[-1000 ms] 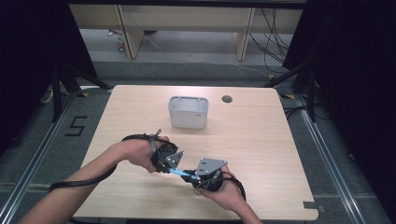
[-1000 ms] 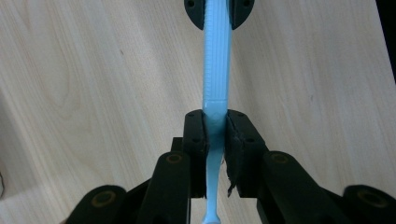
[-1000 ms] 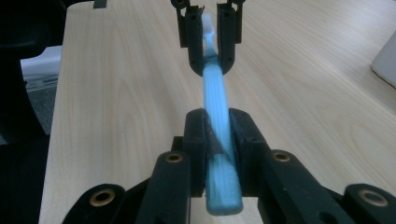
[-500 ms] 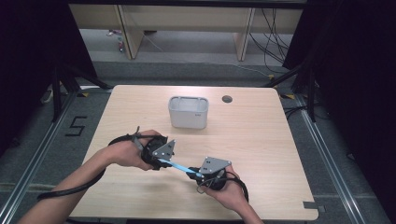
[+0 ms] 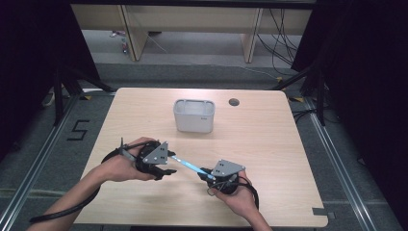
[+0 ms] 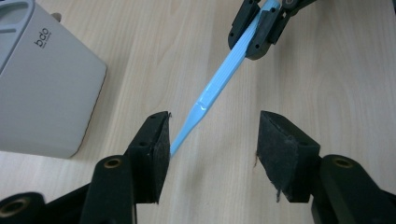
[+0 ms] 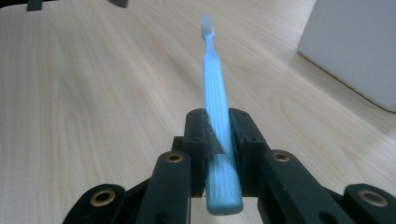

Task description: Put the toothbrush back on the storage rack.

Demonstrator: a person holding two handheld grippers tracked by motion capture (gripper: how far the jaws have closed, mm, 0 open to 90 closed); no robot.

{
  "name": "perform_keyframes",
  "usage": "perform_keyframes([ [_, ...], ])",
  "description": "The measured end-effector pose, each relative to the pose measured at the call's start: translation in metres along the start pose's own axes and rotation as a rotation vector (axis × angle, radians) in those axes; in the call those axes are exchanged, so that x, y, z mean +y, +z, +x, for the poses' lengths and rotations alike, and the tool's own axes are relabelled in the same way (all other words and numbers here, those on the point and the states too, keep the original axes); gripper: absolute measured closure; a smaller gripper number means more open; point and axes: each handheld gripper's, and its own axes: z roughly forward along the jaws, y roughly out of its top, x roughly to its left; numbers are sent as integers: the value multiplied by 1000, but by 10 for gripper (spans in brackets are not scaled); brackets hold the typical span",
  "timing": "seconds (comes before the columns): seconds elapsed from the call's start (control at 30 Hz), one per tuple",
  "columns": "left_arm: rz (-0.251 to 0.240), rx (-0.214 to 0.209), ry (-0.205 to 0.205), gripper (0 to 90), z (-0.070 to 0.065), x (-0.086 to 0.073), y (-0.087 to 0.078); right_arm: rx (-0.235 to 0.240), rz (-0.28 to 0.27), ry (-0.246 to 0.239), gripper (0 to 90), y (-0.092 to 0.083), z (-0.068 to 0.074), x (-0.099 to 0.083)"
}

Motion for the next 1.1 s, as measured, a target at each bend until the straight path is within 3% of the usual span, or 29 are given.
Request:
perform_keyframes([
  [0.03, -23, 8, -26, 432, -2, -2, 1, 0, 0, 0, 787, 0, 0, 0],
  [0.07, -26, 7, -39, 423, -3, -4, 1, -36, -23, -1, 787, -1, -2, -1],
  [0.13, -46, 10, -58, 422, -6, -8, 3, -38, -19, -1, 787, -3, -3, -2],
  [0.17, -67, 7, -98, 414, -9, -13, 6, -52, -27, 25, 787, -4, -3, -3],
  [0.23, -53, 4, -95, 404, -9, -16, 6, -60, -37, 25, 787, -5, -4, -3],
  [0.3, -83, 2, -149, 381, -12, -22, 11, -81, -48, 57, 787, -7, -4, -4],
  [0.33, -94, 0, -180, 359, -12, -28, 14, -99, -75, 29, 787, -7, -7, -3],
  [0.37, -110, 6, -204, 349, -13, -31, 17, -101, -76, 51, 787, -8, -5, -3],
  [0.43, -129, 7, -226, 335, -14, -34, 19, -106, -87, 41, 787, -8, -6, -2],
  [0.5, -167, 2, -298, 296, -14, -39, 22, -111, -105, 56, 787, -10, -5, -1],
  [0.53, -167, 2, -298, 284, -14, -39, 22, -111, -105, 56, 787, -10, -5, -1],
  [0.57, -178, -1, -320, 279, -14, -42, 24, -112, -124, 91, 787, -10, -4, 0],
  [0.7, -207, -6, -355, 273, -14, -45, 29, -129, -168, 60, 787, -10, -6, 2],
  [0.73, -229, 7, -383, 275, -12, -46, 31, -122, -176, 61, 787, -9, -5, 3],
  [0.9, -229, 22, -409, 284, -10, -46, 34, -101, -181, 82, 787, -7, -3, 4],
  [0.93, -250, 9, -420, 286, -9, -45, 38, -108, -187, 73, 786, -7, -3, 6],
  [0.97, -249, 9, -417, 286, -9, -45, 39, -105, -186, 86, 787, -7, -1, 6],
  [1.07, -257, 15, -417, 285, -8, -42, 42, -111, -194, 57, 786, -6, -2, 7],
  [1.1, -256, 19, -421, 285, -8, -42, 42, -117, -194, 73, 787, -6, 0, 6],
])
